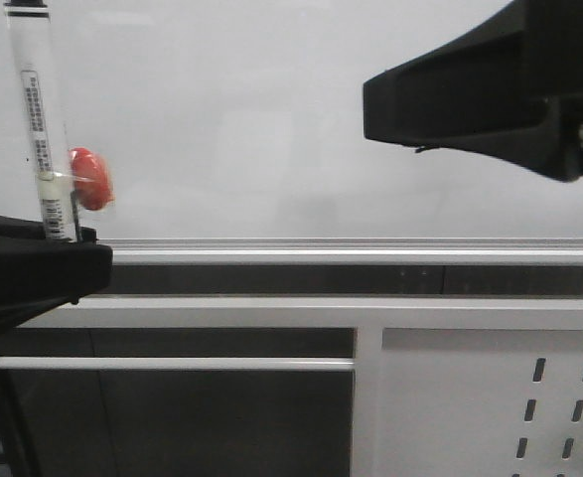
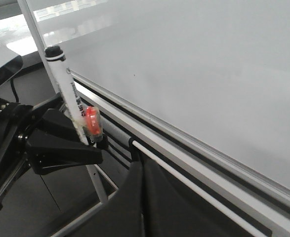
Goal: Write number 1 on whiteboard
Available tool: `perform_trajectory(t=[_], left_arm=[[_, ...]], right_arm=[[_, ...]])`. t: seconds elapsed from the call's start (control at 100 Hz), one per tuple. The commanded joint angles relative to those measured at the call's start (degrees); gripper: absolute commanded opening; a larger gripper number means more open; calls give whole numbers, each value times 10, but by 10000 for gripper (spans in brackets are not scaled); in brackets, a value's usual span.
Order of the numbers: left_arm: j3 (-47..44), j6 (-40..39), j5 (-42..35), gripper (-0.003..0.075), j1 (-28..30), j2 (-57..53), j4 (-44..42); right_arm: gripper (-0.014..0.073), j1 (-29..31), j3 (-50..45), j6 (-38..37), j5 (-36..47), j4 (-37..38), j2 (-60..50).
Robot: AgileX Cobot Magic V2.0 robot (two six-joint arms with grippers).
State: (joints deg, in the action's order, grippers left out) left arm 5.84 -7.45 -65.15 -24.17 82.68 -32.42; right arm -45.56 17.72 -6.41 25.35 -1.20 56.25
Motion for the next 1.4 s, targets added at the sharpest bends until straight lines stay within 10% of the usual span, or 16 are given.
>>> perform_trajectory(t=[0.0, 0.84, 1.18, 1.39], left_arm=[[20, -9, -128, -18, -6, 2, -3], [72, -34, -128, -18, -6, 43, -94], [88, -39, -128, -18, -6, 43, -126], [111, -69, -128, -18, -6, 54, -162]], right_arm=[[-79, -1, 19, 6, 63, 5, 5], [-74, -32, 20, 5, 189, 38, 84], [281, -37, 20, 5, 235, 49, 86], [309, -37, 21, 5, 241, 49, 86]])
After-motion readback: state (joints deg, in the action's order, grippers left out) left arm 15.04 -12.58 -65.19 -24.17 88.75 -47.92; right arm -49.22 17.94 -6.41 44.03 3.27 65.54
